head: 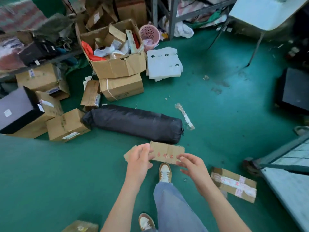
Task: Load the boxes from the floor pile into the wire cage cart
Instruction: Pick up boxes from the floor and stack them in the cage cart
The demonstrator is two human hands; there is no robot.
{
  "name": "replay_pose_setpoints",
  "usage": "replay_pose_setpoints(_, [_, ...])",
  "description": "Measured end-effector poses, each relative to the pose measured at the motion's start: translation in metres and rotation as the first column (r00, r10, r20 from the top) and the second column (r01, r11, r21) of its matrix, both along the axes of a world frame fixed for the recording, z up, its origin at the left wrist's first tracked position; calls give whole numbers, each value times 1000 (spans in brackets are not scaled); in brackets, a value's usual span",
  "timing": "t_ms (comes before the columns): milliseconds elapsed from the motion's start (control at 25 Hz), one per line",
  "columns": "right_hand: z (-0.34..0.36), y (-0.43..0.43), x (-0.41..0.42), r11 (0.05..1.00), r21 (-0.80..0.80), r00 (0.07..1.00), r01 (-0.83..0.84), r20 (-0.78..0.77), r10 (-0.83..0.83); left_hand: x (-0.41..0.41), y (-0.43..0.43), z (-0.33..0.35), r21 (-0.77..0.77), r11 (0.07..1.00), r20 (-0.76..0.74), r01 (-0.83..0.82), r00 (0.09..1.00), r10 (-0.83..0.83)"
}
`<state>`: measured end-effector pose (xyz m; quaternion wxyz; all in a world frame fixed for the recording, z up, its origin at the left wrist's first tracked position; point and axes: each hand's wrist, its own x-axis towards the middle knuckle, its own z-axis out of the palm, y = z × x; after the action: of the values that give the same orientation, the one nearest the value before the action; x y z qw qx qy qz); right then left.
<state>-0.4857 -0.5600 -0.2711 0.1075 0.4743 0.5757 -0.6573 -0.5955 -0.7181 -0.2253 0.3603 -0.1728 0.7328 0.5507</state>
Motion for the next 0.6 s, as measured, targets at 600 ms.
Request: replay_pose_setpoints(600, [-396,85,-25,1000,-13,881,18,474,-9,-67,50,-398,-304,844,367,443,872,-325])
